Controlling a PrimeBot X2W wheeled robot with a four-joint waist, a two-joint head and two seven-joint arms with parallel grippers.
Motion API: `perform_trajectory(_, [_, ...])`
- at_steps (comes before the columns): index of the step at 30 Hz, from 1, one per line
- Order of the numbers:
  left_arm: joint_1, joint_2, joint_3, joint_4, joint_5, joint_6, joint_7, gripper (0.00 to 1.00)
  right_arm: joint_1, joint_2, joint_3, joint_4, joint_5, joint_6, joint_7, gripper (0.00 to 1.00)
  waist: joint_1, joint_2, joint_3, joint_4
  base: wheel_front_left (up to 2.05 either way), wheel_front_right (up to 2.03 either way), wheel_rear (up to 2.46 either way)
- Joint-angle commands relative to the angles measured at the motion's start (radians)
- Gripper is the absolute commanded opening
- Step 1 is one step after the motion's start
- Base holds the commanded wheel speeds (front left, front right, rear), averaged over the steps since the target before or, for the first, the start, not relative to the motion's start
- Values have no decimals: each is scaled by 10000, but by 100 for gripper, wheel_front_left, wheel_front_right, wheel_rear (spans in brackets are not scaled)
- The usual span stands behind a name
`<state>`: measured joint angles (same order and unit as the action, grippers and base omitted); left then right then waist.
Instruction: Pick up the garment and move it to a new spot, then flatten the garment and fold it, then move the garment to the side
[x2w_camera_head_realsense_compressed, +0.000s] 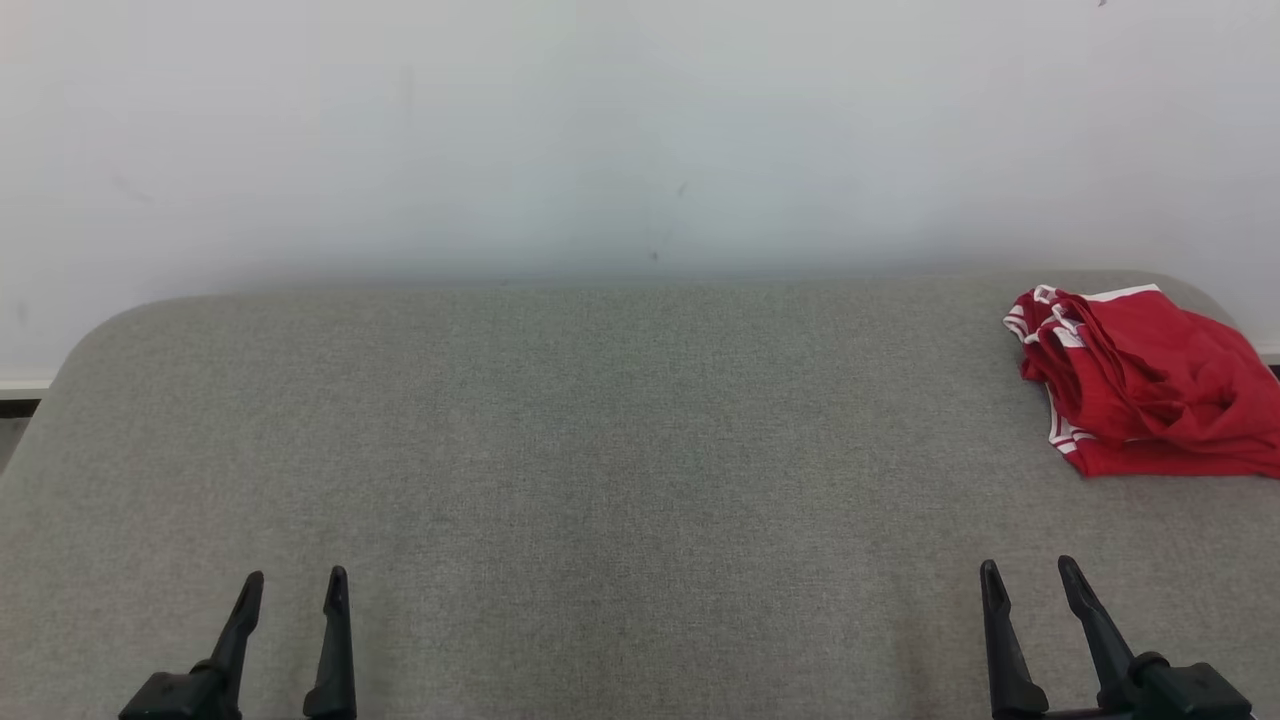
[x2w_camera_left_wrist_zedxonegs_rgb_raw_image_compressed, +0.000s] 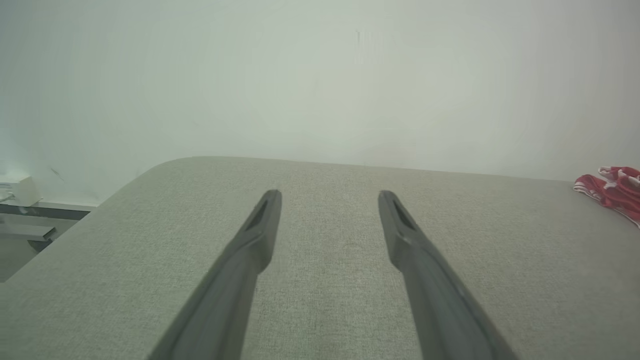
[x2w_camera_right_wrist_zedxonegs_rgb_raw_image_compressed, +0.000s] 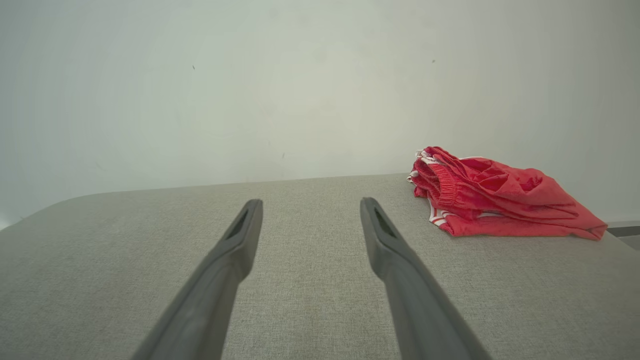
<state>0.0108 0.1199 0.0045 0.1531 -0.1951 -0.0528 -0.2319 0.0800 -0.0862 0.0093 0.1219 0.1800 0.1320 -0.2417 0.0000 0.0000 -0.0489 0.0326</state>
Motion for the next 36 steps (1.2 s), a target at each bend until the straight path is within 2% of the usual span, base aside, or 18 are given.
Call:
perform_trajectory(1, [147,54,52,-128,-134,78,63,100,147,67,-61,-169,-93,-33,71,100,0,0,-37,5,0,0,0])
perform_trajectory(10, [335,143,-26,-857,-118,238,459,100,352,201,-270,-959,-377,-33,554,100,0,0,-49,-16,0,0,0])
perform_trajectory(25, [488,233,-145,-1161,-148,331,701,100,467,269,-327,-1261,-486,-33,793,100,0,0,-14,-31,0,0,0])
perform_trajectory(26, [380,191,-147,-1094,-184,334,705,0,401,244,-324,-1199,-416,0,784,0,1,0,-14,-31,0,0,0])
perform_trajectory(31, [504,70,-185,-685,-222,335,746,0,560,259,-302,-802,-388,0,792,0,1,0,-11,-34,0,0,0])
perform_trajectory(36, [329,17,-37,-516,-1177,257,987,0,405,238,-321,-688,676,-1,944,0,1,0,10,-45,0,0,0])
